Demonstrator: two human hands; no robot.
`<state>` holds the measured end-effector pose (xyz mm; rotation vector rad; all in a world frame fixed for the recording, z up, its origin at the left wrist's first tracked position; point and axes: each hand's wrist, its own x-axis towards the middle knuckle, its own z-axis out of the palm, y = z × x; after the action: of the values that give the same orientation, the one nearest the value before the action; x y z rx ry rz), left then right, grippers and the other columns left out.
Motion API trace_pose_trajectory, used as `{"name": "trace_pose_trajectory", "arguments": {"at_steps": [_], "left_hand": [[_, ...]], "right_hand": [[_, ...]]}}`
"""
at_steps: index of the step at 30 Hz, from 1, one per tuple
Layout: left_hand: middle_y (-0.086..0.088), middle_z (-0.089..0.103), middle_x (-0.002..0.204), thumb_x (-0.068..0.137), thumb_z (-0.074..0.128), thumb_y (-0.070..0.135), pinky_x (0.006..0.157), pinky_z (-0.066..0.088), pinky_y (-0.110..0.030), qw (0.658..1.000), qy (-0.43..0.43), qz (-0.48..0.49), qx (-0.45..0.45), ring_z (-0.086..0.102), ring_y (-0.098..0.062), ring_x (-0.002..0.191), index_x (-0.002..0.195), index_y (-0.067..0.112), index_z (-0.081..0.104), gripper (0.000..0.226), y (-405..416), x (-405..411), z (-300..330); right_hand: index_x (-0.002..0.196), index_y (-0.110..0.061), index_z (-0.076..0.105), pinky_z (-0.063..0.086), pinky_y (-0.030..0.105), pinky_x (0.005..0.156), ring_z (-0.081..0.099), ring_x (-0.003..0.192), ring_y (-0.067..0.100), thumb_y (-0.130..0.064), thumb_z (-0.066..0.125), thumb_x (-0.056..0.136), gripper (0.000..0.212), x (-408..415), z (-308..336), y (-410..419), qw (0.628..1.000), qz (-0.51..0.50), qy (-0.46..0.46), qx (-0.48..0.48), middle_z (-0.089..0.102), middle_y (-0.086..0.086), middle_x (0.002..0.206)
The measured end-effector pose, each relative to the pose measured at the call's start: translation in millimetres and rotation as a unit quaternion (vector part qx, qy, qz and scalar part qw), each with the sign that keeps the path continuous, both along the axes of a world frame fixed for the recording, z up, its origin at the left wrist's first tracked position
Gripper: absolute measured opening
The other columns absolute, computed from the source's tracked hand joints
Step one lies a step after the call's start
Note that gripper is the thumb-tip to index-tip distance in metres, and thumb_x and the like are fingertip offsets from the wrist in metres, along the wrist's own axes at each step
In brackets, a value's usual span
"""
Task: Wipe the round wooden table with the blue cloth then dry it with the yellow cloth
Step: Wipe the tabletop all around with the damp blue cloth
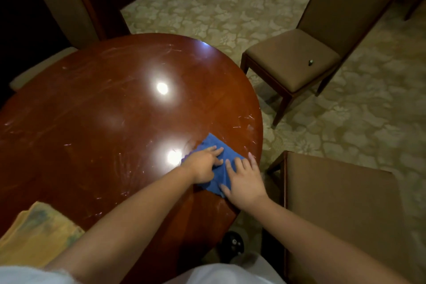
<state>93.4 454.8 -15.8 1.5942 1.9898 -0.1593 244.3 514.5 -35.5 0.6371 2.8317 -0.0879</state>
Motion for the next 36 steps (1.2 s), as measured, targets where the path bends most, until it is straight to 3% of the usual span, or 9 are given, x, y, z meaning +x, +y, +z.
{"name": "trace_pose_trajectory", "arguments": {"at_steps": [3,5,9,11,18,23,26,30,36], "left_hand": [[0.002,0.001,0.16,0.092,0.042,0.005,0.118,0.015,-0.03,1.0,-0.017,-0.016,0.013,-0.001,-0.013,0.148,0.15,0.018,0.029,0.06,-24,18,-7],[0.003,-0.001,0.16,0.093,0.04,0.005,0.118,0.011,-0.029,0.999,-0.028,-0.005,0.018,-0.004,-0.013,0.147,0.151,0.019,0.026,0.06,-28,20,-10],[-0.002,-0.003,0.161,0.098,0.04,0.015,0.119,0.012,-0.037,1.0,0.019,-0.013,-0.008,-0.003,-0.019,0.148,0.152,0.02,0.023,0.056,2,11,-11],[-0.005,0.0,0.161,0.097,0.042,0.018,0.118,0.016,-0.042,0.998,0.058,-0.025,-0.017,0.001,-0.024,0.147,0.151,0.021,0.025,0.056,17,13,-12],[-0.003,-0.002,0.161,0.101,0.038,0.025,0.117,0.019,-0.041,0.995,0.067,-0.078,0.008,0.002,-0.023,0.147,0.152,0.022,0.022,0.053,-14,39,-15],[-0.007,-0.005,0.16,0.103,0.036,0.028,0.119,0.012,-0.039,0.994,0.088,-0.056,-0.024,-0.001,-0.027,0.147,0.153,0.019,0.014,0.056,26,24,-8],[-0.009,-0.002,0.16,0.102,0.037,0.026,0.118,0.013,-0.038,0.993,0.102,-0.054,-0.026,0.002,-0.028,0.146,0.153,0.017,0.016,0.055,38,26,-6],[-0.008,0.002,0.16,0.101,0.038,0.024,0.118,0.013,-0.037,0.992,0.092,-0.087,-0.004,0.004,-0.026,0.146,0.152,0.017,0.022,0.054,3,40,-5],[-0.003,-0.005,0.16,0.102,0.039,0.028,0.118,0.009,-0.034,0.997,0.033,-0.074,-0.002,-0.004,-0.022,0.148,0.153,0.02,0.018,0.056,-10,32,-12]], "right_hand": [[0.113,-0.01,0.071,0.018,0.049,0.108,0.062,0.088,0.027,-0.055,0.042,0.08,0.063,20,-11,-6,0.999,0.035,0.025,0.006,0.063,0.008,0.092],[0.116,-0.011,0.07,0.02,0.05,0.108,0.062,0.092,0.029,-0.056,0.033,0.081,0.068,25,-13,4,0.999,0.045,-0.006,-0.024,0.063,0.01,0.096],[0.152,-0.017,0.023,-0.004,0.046,0.117,0.027,0.14,0.029,-0.058,0.023,0.094,0.071,18,6,36,0.999,0.034,-0.037,-0.004,0.033,0.014,0.15],[0.154,-0.018,0.013,-0.006,0.044,0.118,0.016,0.145,0.026,-0.056,0.027,0.097,0.07,18,9,42,0.999,0.018,-0.044,0.001,0.021,0.012,0.156],[0.124,-0.01,0.065,0.019,0.043,0.109,0.061,0.112,0.033,-0.06,0.031,0.082,0.074,52,-14,21,0.997,0.029,-0.041,-0.05,0.065,0.02,0.116],[0.155,-0.022,0.003,-0.008,0.042,0.117,0.001,0.149,0.023,-0.066,0.001,0.084,0.083,32,-4,67,0.999,0.033,-0.037,-0.019,0.006,0.011,0.161],[0.155,-0.019,0.004,-0.005,0.041,0.118,0.001,0.148,0.024,-0.057,0.026,0.097,0.072,24,2,68,0.998,0.019,-0.057,-0.033,0.005,0.013,0.16],[0.154,-0.011,0.009,-0.002,0.04,0.118,0.007,0.146,0.032,-0.053,0.031,0.097,0.074,47,7,22,0.997,0.013,-0.034,-0.066,0.012,0.019,0.158],[0.153,-0.006,0.001,-0.007,0.04,0.117,-0.004,0.147,0.032,-0.066,-0.007,0.073,0.1,45,-2,26,0.995,0.054,-0.06,-0.05,0.006,0.018,0.16]]}}
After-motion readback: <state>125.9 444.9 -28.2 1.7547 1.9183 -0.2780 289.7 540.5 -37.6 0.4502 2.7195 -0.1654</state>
